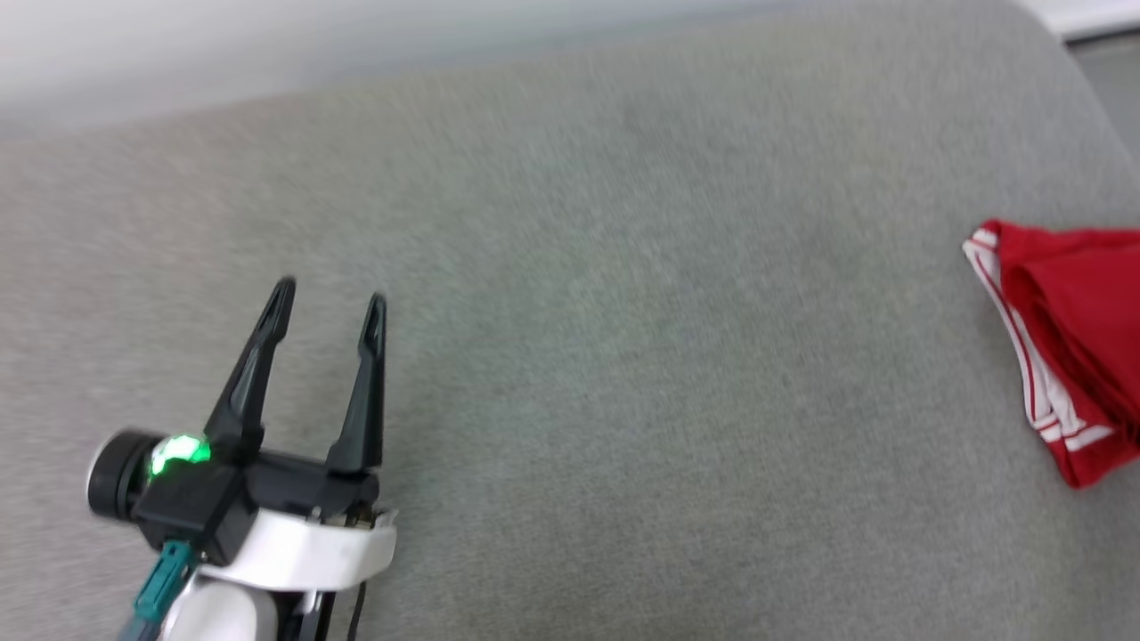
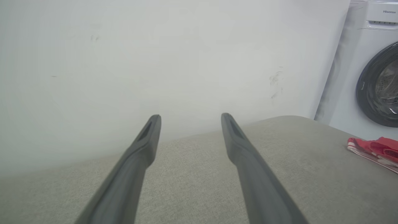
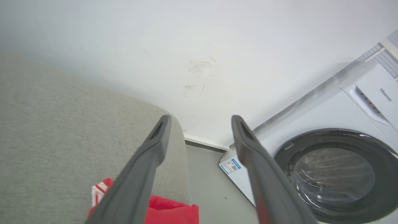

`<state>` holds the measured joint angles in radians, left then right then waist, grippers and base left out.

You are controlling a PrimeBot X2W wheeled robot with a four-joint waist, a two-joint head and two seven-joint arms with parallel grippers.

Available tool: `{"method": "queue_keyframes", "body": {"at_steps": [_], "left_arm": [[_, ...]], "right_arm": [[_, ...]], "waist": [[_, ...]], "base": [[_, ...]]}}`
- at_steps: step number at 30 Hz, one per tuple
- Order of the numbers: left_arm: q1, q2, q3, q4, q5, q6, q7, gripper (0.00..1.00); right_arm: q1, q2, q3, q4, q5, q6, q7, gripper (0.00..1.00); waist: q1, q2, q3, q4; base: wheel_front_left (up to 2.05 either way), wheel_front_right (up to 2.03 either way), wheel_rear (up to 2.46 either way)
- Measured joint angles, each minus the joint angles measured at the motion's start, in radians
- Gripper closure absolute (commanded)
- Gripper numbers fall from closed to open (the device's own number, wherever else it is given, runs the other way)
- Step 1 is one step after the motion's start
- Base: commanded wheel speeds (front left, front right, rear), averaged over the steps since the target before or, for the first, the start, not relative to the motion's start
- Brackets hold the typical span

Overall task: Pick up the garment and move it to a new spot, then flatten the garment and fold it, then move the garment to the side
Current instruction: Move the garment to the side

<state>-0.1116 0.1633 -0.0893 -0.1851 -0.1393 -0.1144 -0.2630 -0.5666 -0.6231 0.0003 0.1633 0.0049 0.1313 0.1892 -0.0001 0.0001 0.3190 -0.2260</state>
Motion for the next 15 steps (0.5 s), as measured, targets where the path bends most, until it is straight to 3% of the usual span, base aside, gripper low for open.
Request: {"method": "queue_keyframes", "body": {"at_steps": [8, 11, 15], "left_arm": [[0.101, -0.046, 0.048, 0.026, 0.007, 0.004, 0.000, 0.00], [0.133, -0.064, 0.059, 0.044, -0.006, 0.005, 0.000, 0.00], [0.152, -0.082, 0.063, 0.056, -0.033, 0.003, 0.000, 0.00]], "right_arm": [[0.201, 0.229, -0.093, -0.183, 0.048, 0.000, -0.150, 0.00], [0.296, 0.329, -0.099, -0.233, 0.058, 0.000, -0.204, 0.00], [0.398, 0.413, -0.068, -0.252, 0.067, 0.000, -0.269, 0.00]], "waist": [[0.0000, 0.0000, -0.131, 0.073], [0.0000, 0.0000, -0.162, 0.108], [-0.0001, 0.0000, -0.196, 0.148]], "base": [[0.00, 0.00, 0.00], [0.00, 0.00, 0.00], [0.00, 0.00, 0.00]]}}
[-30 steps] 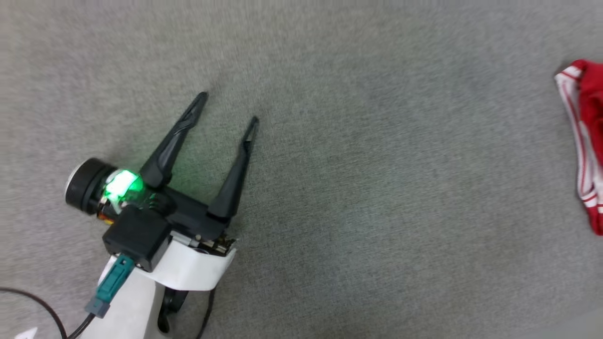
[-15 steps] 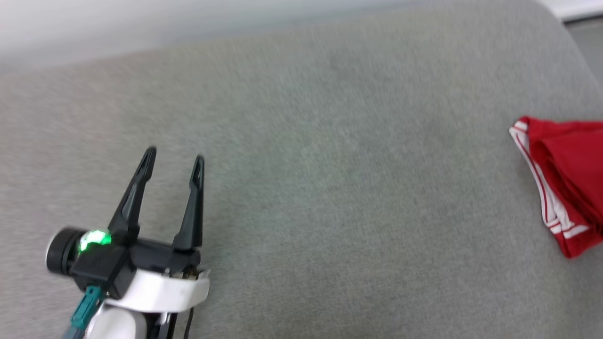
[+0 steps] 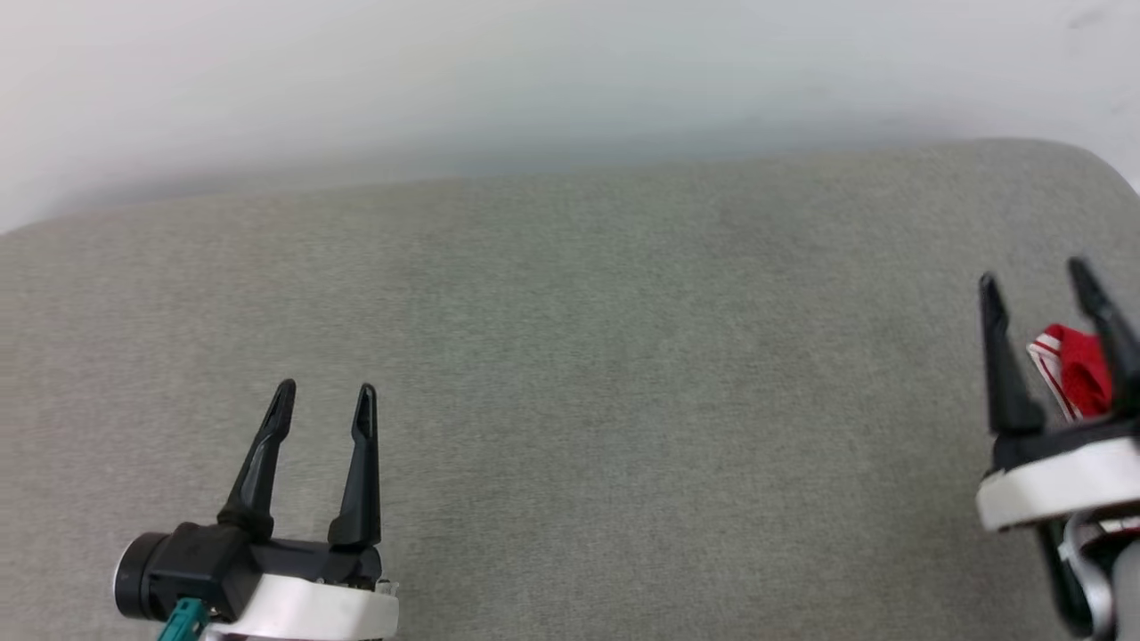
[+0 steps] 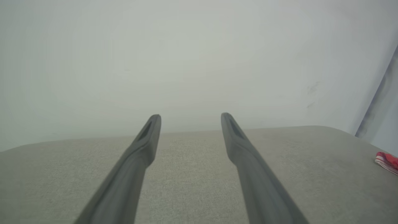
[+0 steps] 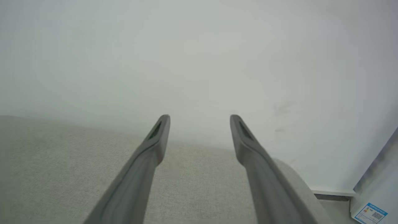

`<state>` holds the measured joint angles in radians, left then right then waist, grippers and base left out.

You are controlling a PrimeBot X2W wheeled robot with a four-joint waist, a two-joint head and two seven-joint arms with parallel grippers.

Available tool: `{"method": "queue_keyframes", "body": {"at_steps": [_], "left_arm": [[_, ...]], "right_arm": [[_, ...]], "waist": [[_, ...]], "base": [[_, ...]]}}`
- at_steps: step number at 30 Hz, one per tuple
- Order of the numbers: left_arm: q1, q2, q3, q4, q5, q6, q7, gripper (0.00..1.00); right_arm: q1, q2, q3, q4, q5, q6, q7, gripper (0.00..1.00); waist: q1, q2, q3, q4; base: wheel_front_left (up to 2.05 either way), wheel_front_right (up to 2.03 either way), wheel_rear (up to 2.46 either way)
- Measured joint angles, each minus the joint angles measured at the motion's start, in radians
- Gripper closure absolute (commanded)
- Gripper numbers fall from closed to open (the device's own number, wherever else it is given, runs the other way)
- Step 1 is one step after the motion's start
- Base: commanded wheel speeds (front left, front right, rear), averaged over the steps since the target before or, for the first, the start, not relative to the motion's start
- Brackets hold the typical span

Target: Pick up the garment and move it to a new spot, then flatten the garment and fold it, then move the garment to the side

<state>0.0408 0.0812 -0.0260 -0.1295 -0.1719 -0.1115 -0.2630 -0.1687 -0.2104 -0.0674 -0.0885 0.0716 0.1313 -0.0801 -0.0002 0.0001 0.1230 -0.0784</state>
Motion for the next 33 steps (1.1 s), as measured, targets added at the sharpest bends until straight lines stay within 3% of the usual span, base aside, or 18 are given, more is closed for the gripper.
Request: {"method": "queue_keyframes", "body": {"at_steps": [14, 33], "left_arm": [[0.047, -0.012, -0.007, 0.073, 0.038, -0.011, 0.000, 0.00], [0.053, -0.021, 0.016, 0.099, 0.062, -0.017, 0.000, 0.00]], "right_arm": [[0.160, 0.127, 0.015, 0.119, 0.070, 0.000, -0.158, 0.00], [0.170, 0.151, 0.046, 0.146, 0.077, 0.000, -0.179, 0.00]], "waist": [[0.0000, 0.0000, -0.057, 0.061], [0.0001, 0.0000, -0.058, 0.055]], "base": [[0.00, 0.00, 0.00], [0.00, 0.00, 0.00]]}}
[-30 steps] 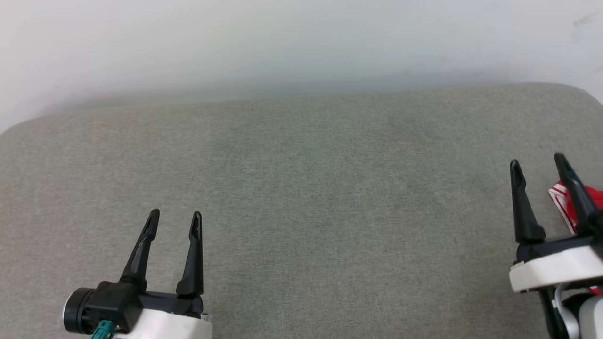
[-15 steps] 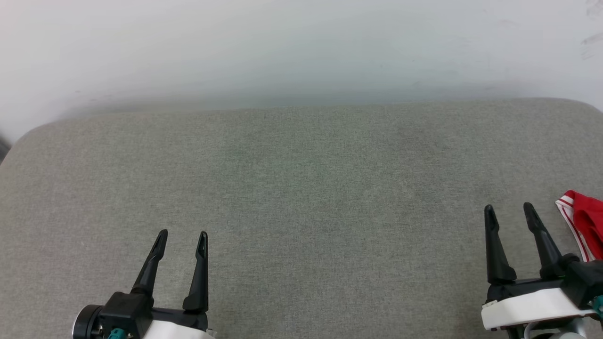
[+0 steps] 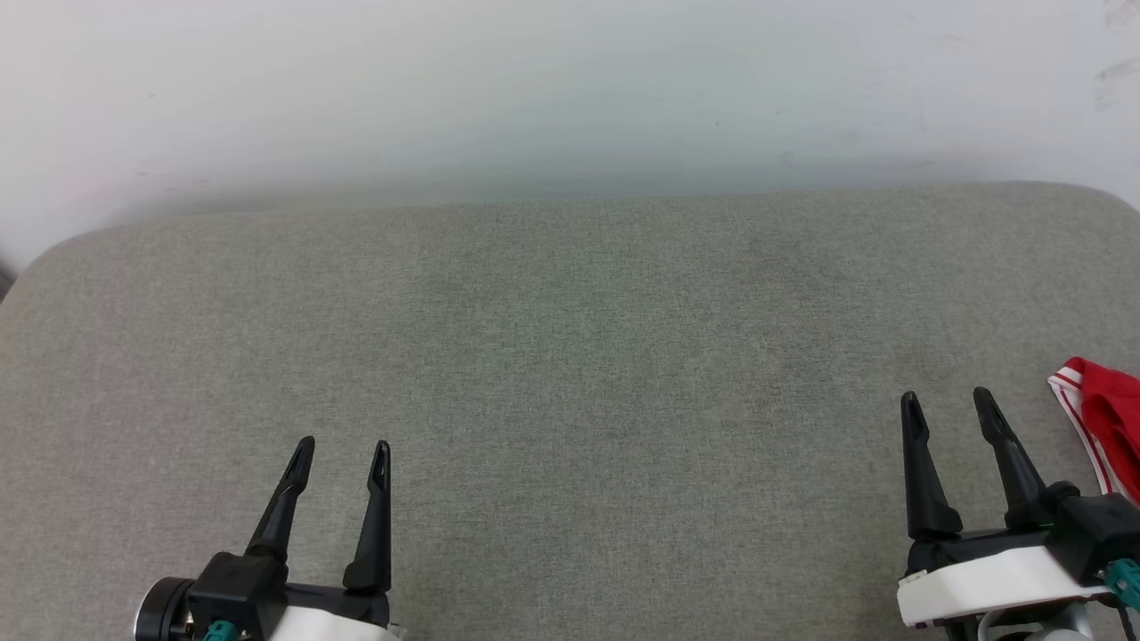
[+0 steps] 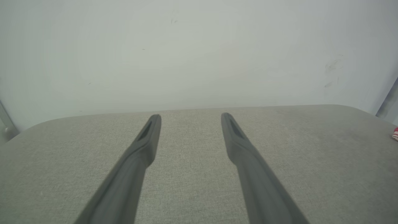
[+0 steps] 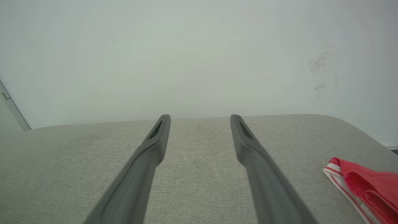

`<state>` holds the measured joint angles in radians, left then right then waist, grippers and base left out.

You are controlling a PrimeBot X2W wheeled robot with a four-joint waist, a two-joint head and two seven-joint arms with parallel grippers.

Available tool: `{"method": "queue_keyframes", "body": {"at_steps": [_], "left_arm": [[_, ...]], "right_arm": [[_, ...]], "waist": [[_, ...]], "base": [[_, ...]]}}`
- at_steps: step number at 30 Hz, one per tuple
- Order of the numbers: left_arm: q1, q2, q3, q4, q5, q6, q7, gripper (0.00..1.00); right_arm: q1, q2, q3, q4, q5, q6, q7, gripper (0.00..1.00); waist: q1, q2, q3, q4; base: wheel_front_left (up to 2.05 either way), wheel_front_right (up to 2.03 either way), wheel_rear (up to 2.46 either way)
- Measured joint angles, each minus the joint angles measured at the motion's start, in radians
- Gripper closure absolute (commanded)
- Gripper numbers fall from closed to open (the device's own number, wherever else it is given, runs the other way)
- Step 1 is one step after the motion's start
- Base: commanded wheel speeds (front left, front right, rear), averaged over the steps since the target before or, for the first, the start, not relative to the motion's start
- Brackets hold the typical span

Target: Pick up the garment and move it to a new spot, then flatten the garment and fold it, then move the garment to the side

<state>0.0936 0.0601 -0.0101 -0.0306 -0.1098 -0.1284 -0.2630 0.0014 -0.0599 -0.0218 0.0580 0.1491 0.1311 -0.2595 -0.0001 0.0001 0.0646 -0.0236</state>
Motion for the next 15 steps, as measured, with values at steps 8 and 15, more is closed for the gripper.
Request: {"method": "queue_keyframes", "body": {"at_steps": [8, 15], "left_arm": [[-0.001, -0.002, 0.006, 0.006, -0.001, -0.001, 0.000, 0.00], [0.011, -0.006, 0.012, 0.046, -0.014, -0.001, 0.005, 1.00]], "right_arm": [[0.000, 0.001, -0.002, 0.002, 0.013, 0.000, -0.001, 0.00], [0.011, 0.002, 0.002, 0.043, 0.013, 0.000, 0.005, 1.00]], "waist": [[0.0001, 0.0000, 0.001, 0.000], [0.0001, 0.0000, 0.000, 0.000]], "base": [[0.00, 0.00, 0.00], [0.00, 0.00, 0.00]]}}
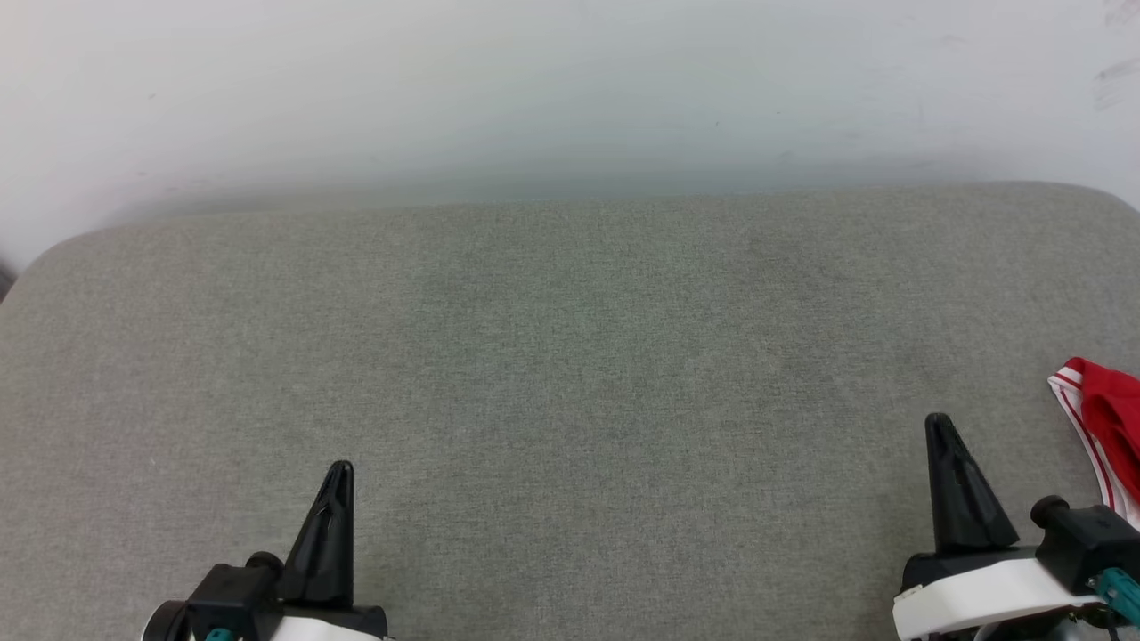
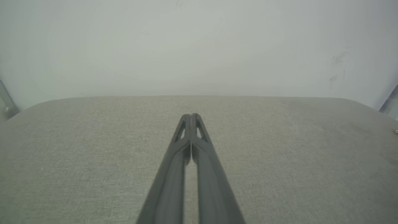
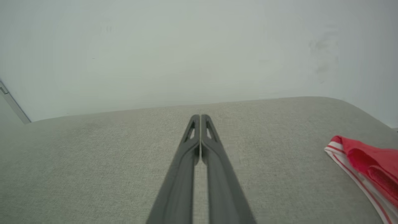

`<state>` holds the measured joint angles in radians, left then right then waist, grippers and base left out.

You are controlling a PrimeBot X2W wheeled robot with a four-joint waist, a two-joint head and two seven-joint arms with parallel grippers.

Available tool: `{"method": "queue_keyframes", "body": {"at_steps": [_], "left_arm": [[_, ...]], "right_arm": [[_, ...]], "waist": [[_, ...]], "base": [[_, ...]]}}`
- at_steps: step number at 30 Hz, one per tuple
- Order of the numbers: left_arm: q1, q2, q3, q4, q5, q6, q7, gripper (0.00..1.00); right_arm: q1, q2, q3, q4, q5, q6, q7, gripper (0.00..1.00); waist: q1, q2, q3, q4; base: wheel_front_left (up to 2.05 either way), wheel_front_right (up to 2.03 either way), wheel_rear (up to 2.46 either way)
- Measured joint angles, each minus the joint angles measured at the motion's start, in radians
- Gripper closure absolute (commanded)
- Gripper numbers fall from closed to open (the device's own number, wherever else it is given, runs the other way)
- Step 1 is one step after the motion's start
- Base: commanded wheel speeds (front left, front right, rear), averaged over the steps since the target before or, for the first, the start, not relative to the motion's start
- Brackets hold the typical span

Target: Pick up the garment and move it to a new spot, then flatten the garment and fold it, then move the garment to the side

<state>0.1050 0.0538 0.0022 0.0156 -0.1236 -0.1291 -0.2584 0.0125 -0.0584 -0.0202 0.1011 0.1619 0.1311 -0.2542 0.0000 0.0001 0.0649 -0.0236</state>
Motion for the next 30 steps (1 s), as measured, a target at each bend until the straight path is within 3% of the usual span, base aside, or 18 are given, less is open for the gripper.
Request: {"method": "queue_keyframes", "body": {"at_steps": [30], "left_arm": [[-0.056, 0.021, 0.003, 0.089, -0.562, 0.000, 0.105, 1.00]], "right_arm": [[-0.018, -0.009, -0.005, 0.052, 0.541, 0.000, 0.110, 1.00]], "waist": [[0.0000, 0.0000, -0.015, 0.006]], "base": [[0.00, 0.00, 0.00]]}}
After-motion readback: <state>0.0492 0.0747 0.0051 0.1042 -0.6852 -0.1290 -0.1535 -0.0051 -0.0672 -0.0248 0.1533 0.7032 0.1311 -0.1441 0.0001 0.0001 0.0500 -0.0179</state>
